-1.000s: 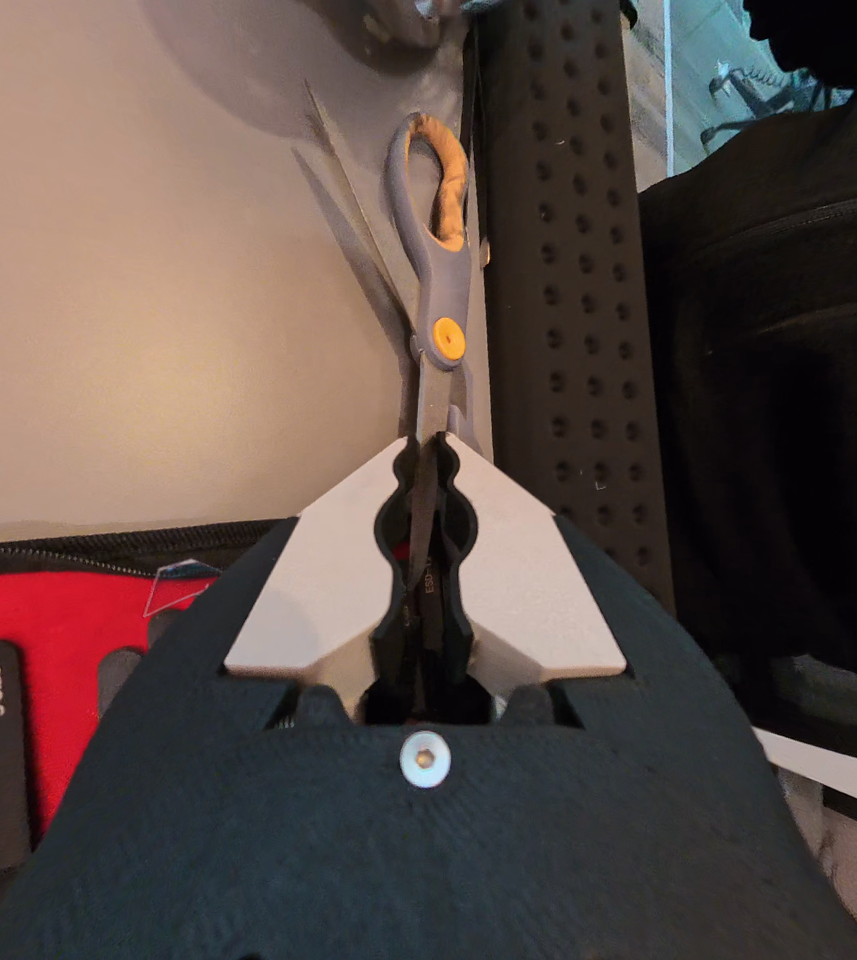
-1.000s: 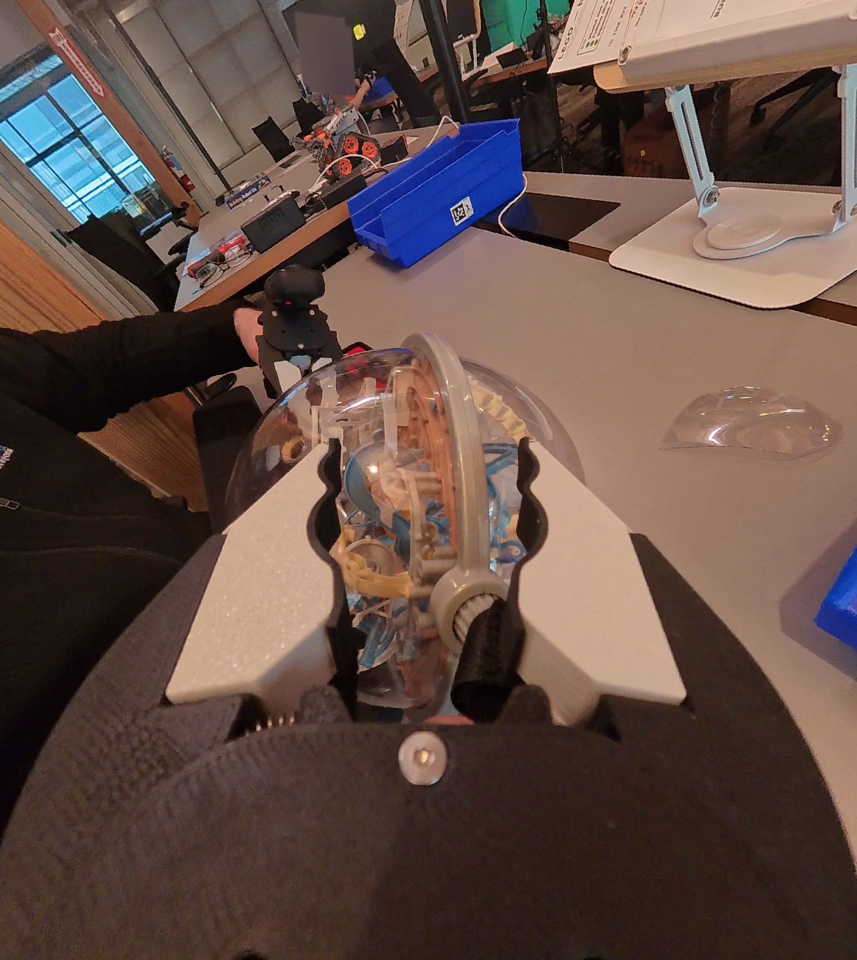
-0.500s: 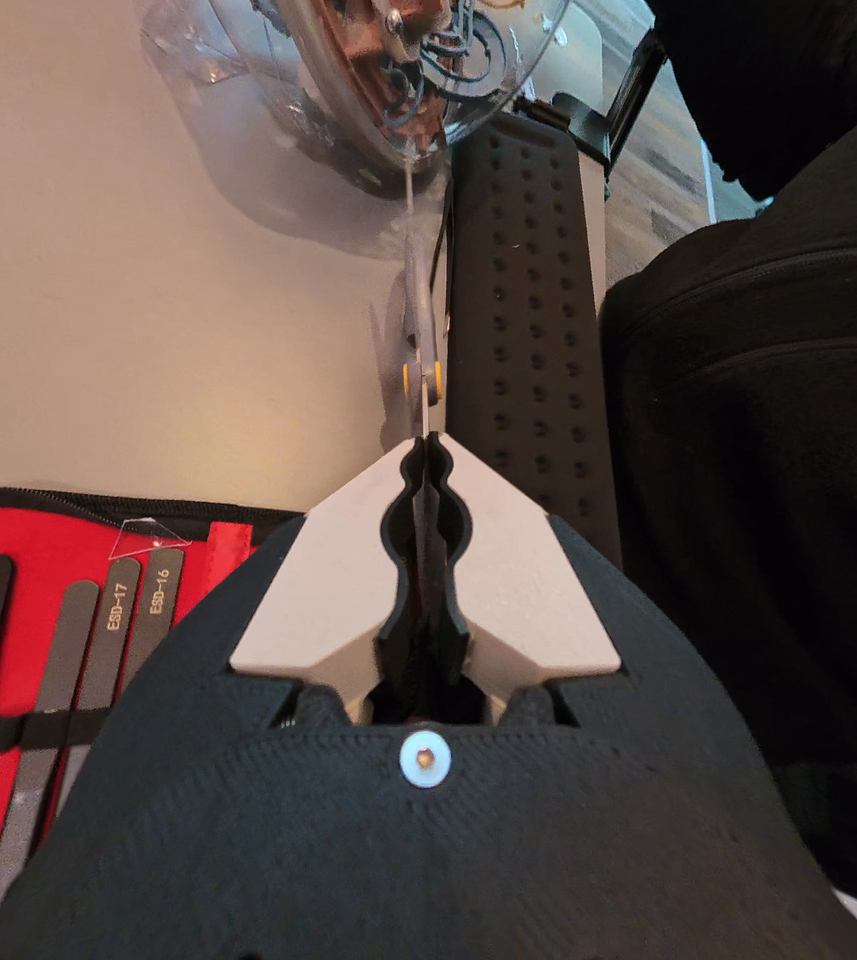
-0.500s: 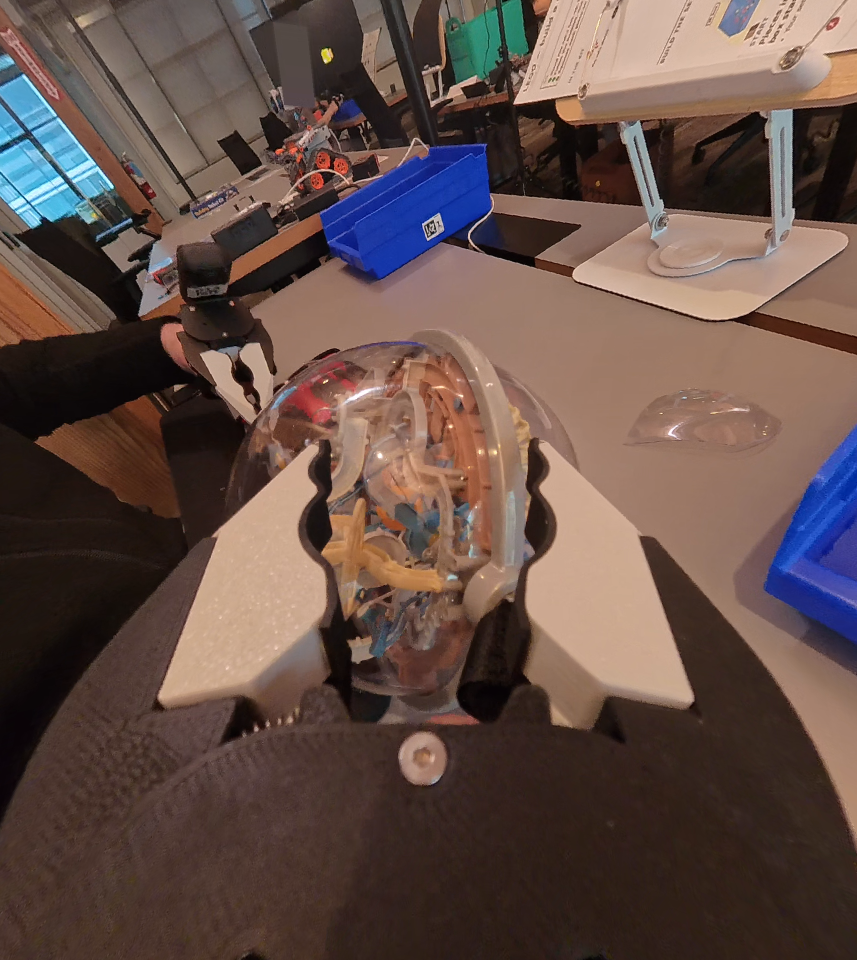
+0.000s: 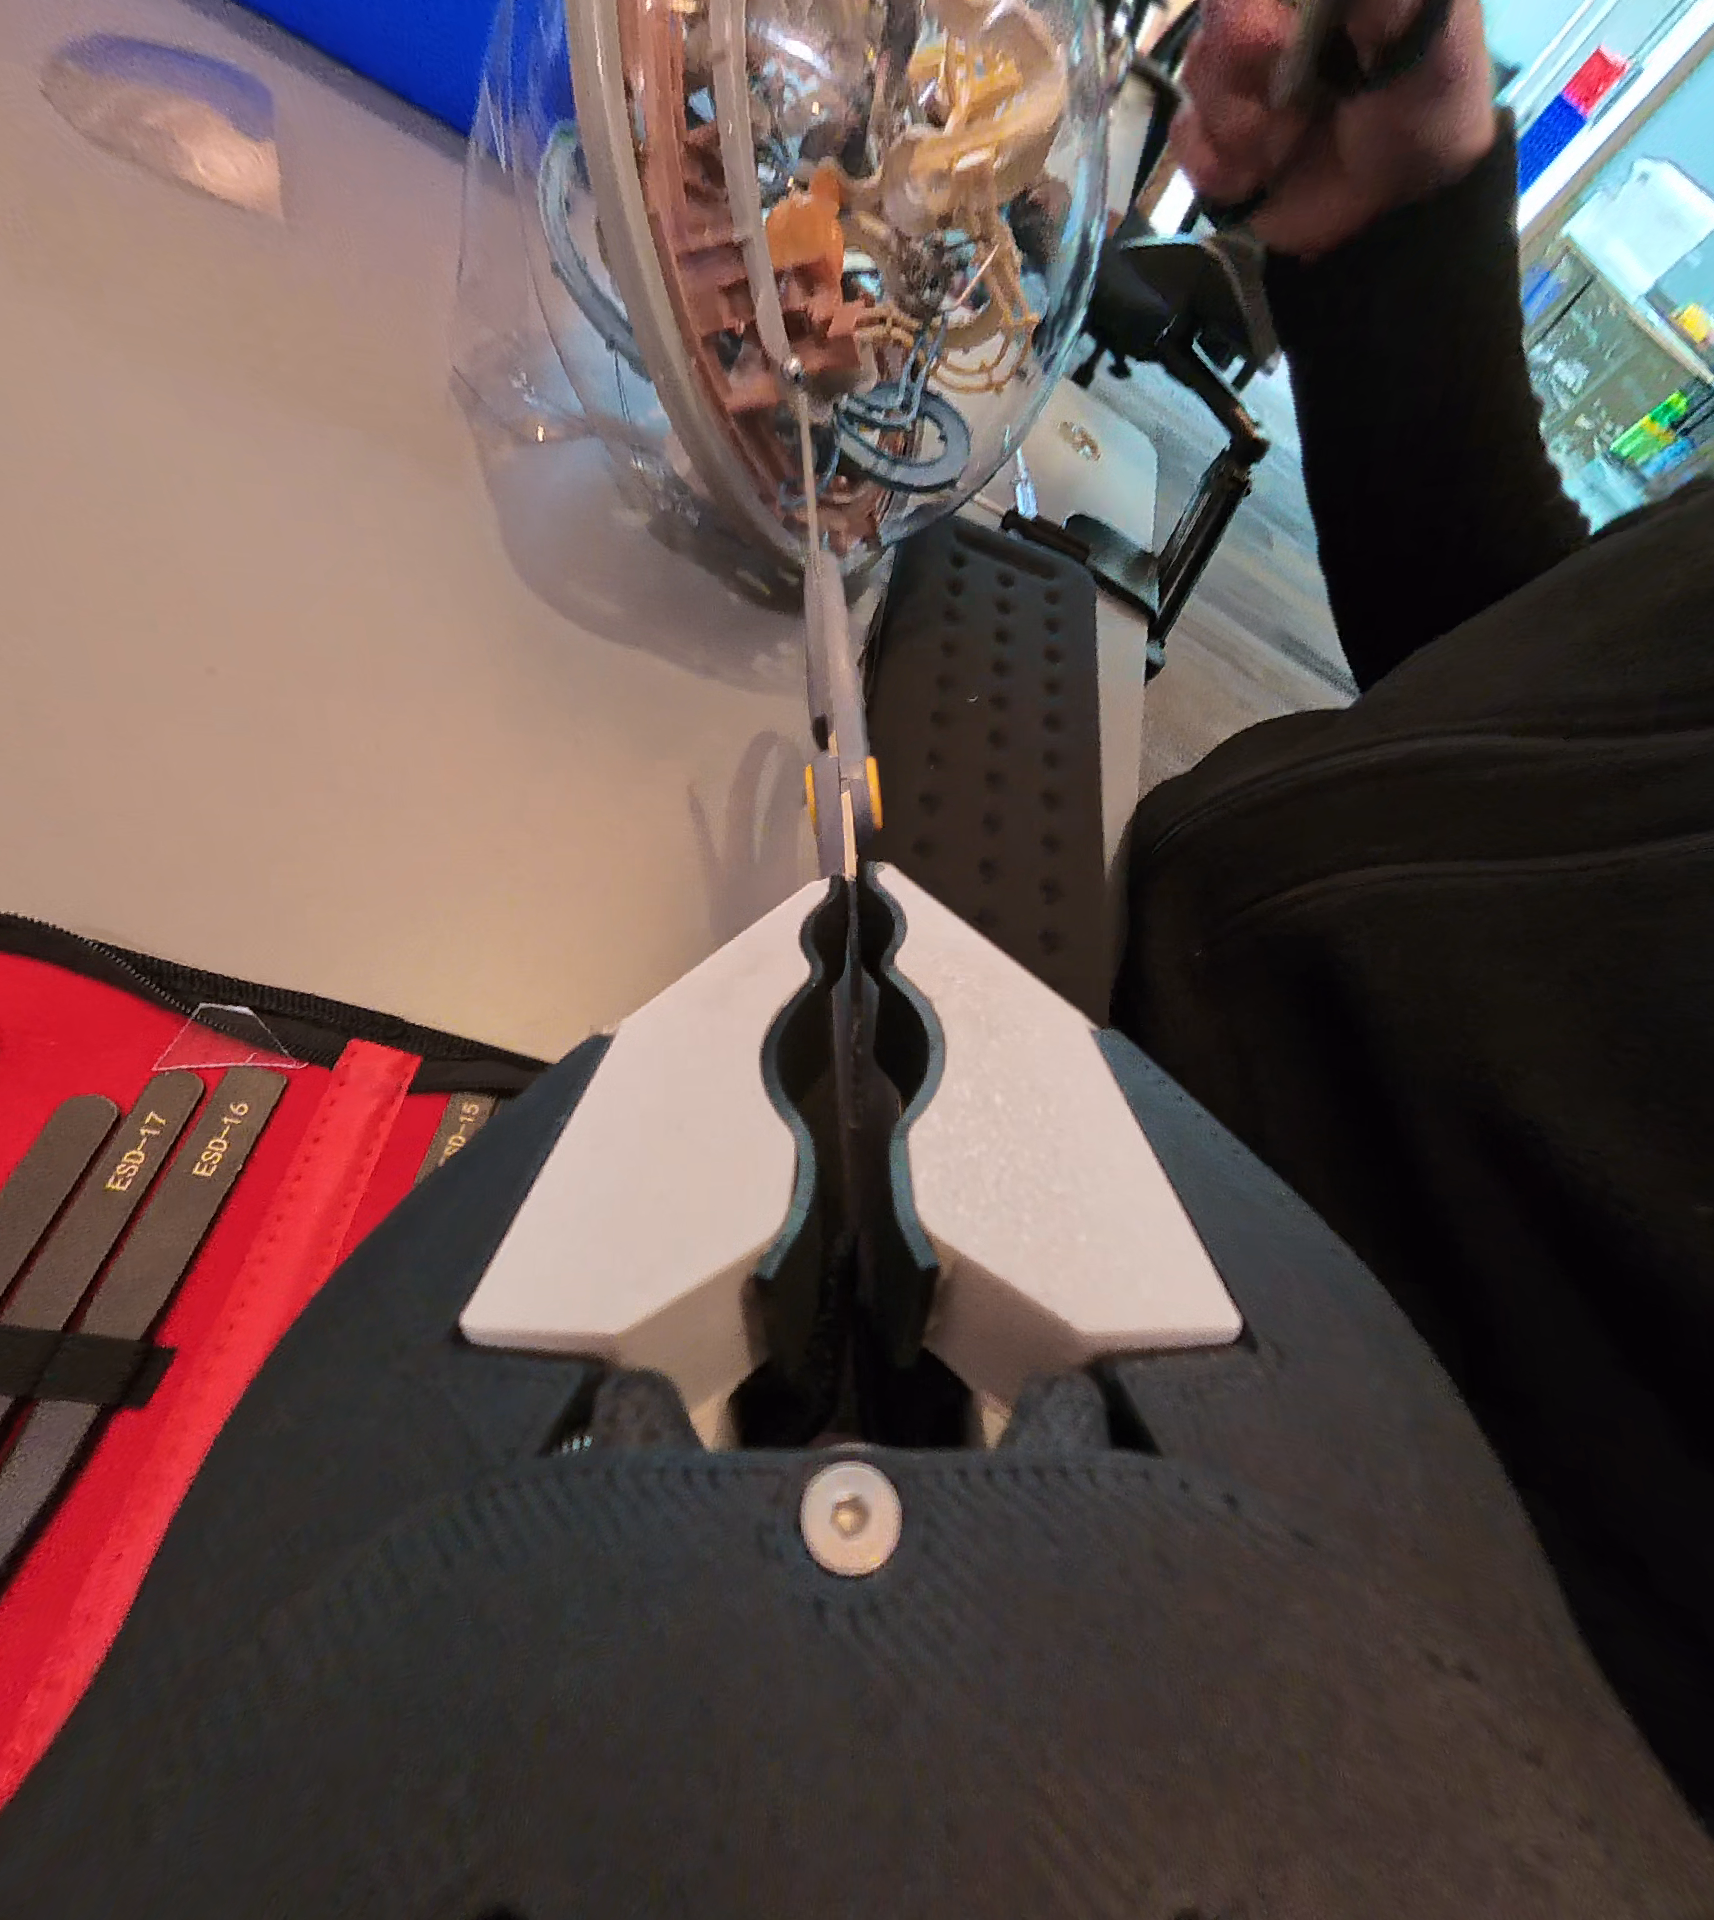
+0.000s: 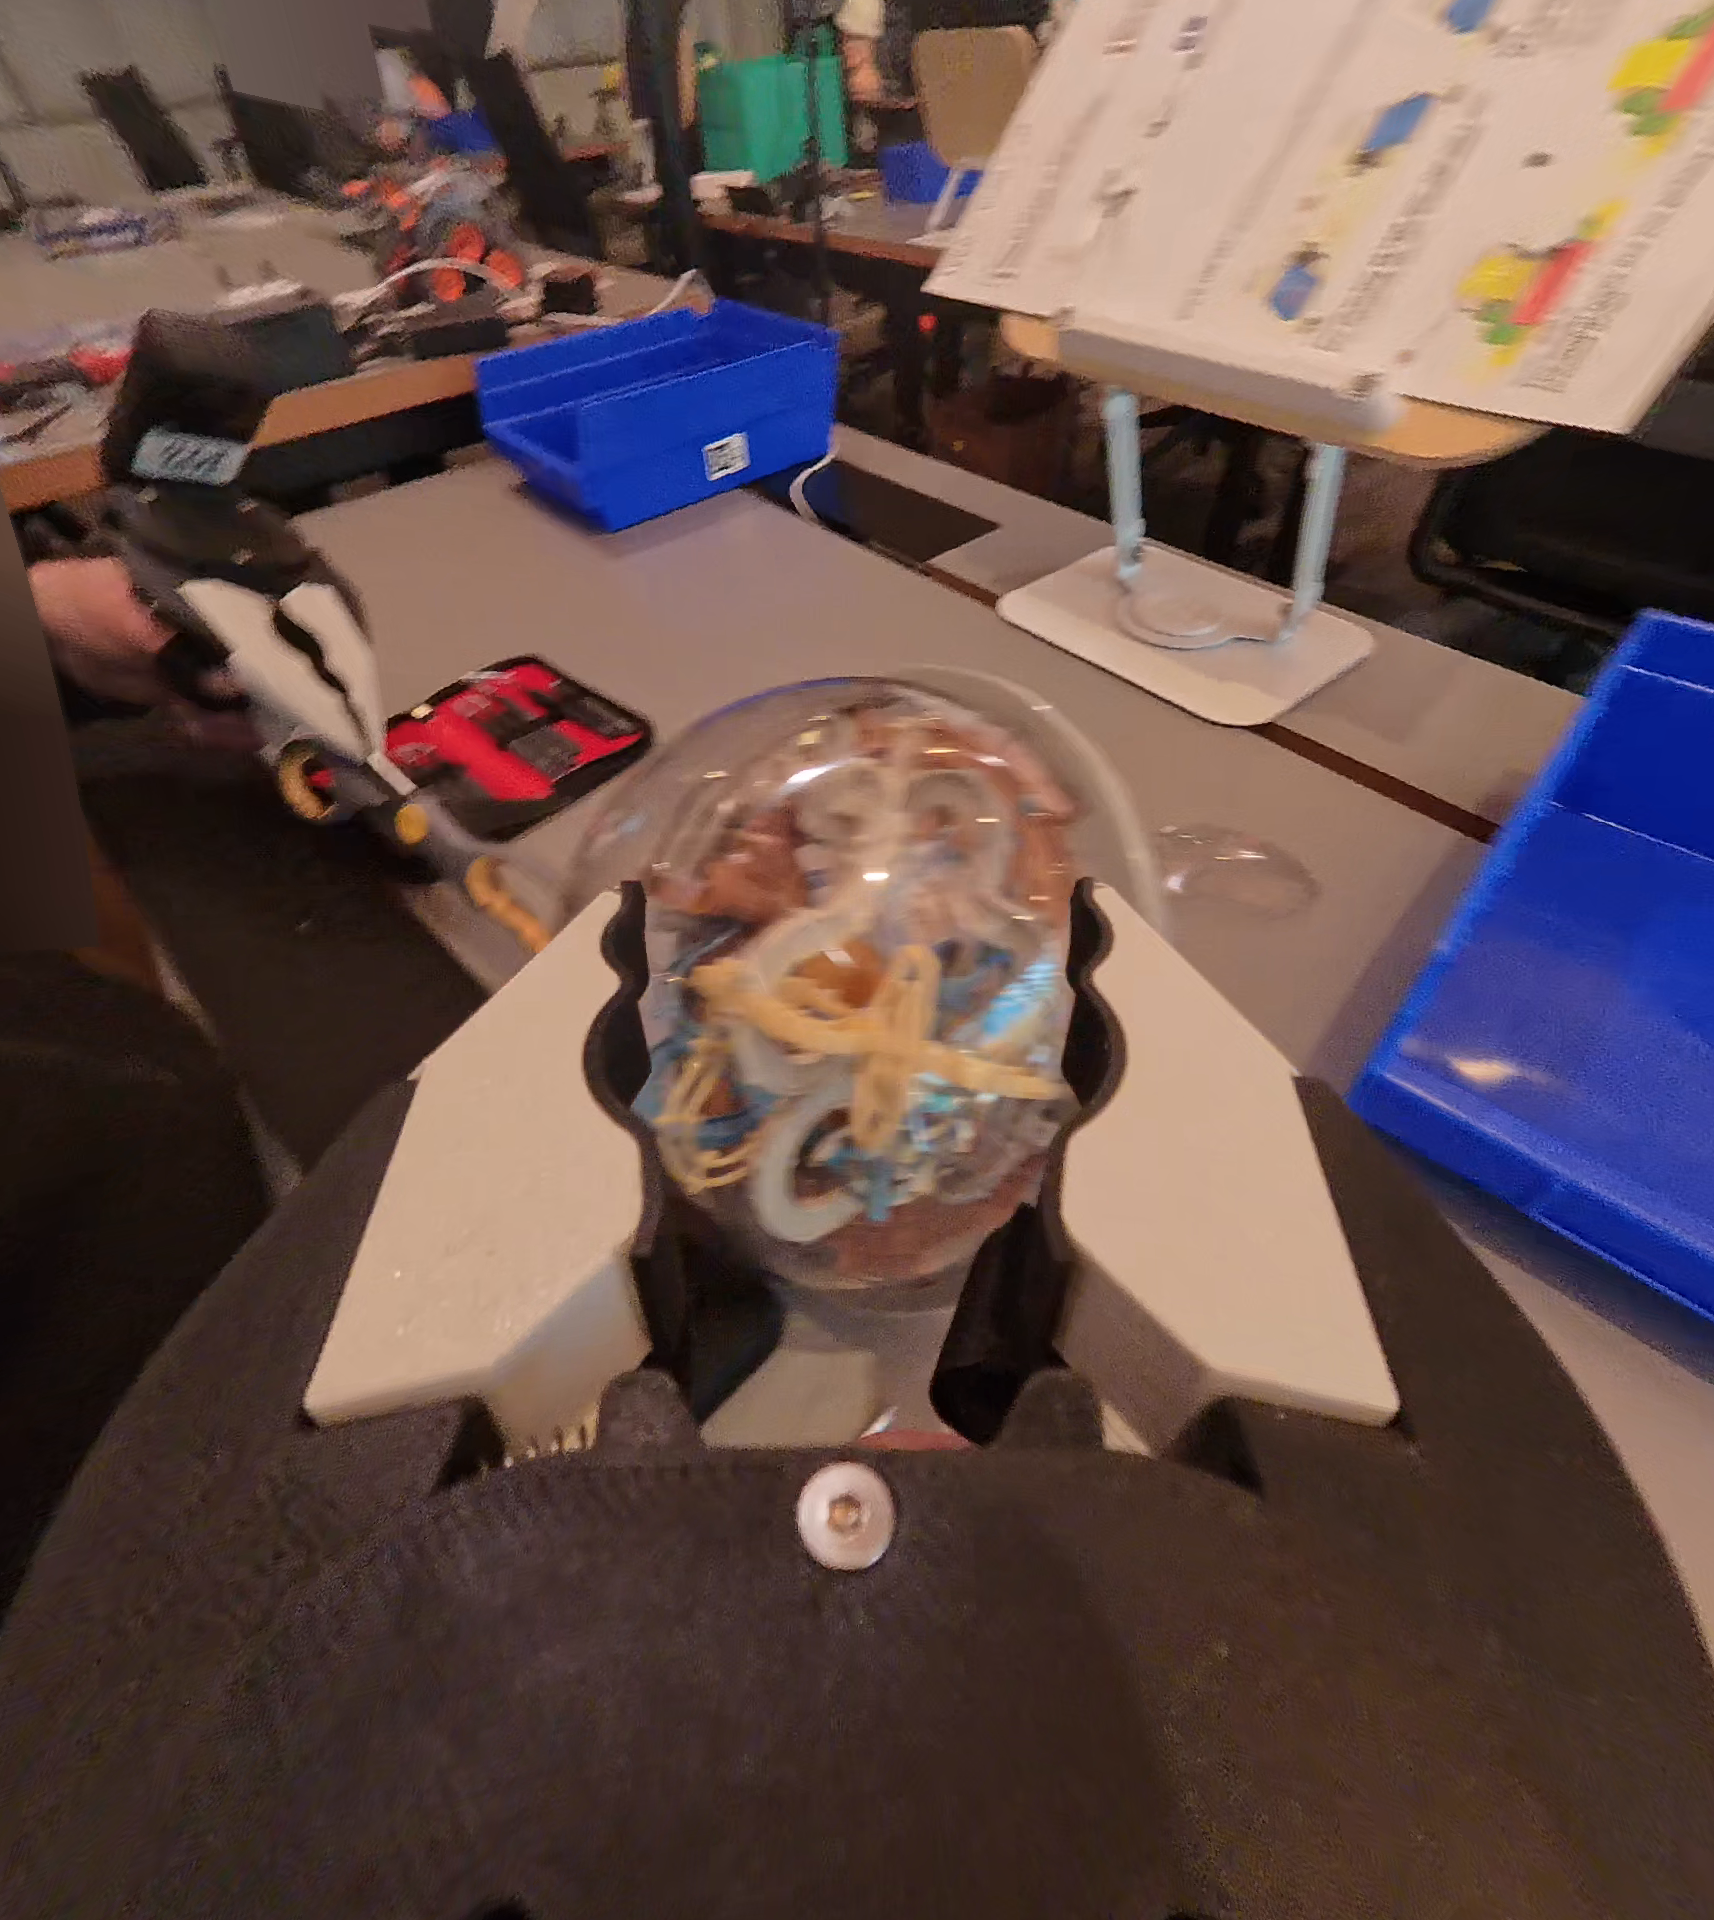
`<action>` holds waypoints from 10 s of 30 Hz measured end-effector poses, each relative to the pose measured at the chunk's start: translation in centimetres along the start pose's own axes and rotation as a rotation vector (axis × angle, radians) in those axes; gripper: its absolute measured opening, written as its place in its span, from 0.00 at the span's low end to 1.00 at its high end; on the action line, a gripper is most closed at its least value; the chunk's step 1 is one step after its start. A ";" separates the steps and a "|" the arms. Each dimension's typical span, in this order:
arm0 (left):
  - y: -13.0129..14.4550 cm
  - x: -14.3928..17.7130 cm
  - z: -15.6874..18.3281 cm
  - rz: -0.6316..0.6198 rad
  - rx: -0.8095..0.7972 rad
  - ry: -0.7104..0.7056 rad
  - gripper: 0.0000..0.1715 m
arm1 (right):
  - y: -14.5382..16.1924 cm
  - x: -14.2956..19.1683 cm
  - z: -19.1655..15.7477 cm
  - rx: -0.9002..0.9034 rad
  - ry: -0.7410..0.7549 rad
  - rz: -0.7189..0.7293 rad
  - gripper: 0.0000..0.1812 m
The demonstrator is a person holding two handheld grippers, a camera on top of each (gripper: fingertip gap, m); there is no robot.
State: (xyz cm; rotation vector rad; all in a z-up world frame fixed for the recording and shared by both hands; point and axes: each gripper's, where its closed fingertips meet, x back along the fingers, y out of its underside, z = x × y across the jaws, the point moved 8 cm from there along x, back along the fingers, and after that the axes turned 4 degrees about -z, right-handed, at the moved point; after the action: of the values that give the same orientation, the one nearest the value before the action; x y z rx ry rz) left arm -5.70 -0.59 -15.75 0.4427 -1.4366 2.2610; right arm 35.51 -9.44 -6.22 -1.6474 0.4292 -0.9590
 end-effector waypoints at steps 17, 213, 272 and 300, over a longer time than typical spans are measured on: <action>-1.5 -0.6 5.3 0.192 -0.014 -0.029 0.00 | 5.6 -15.0 -15.3 0.196 -0.171 -0.219 0.41; -14.7 -20.3 13.3 0.174 -0.250 0.187 0.40 | 6.5 -0.7 -8.5 -0.231 -0.291 0.644 0.13; -23.7 -22.9 -0.6 -0.867 -0.424 0.410 0.86 | 15.2 -0.6 -7.6 -0.422 -0.487 -0.415 0.21; -20.1 -17.7 6.2 -0.687 -0.708 0.071 0.86 | 13.4 1.4 -7.7 -0.331 -0.498 -0.728 0.18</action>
State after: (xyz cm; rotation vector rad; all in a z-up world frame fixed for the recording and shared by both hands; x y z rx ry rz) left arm 20.02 -1.84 -6.15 0.5054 -1.6066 1.1389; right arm 33.07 -19.42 -17.80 -2.3315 -0.4062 -0.9672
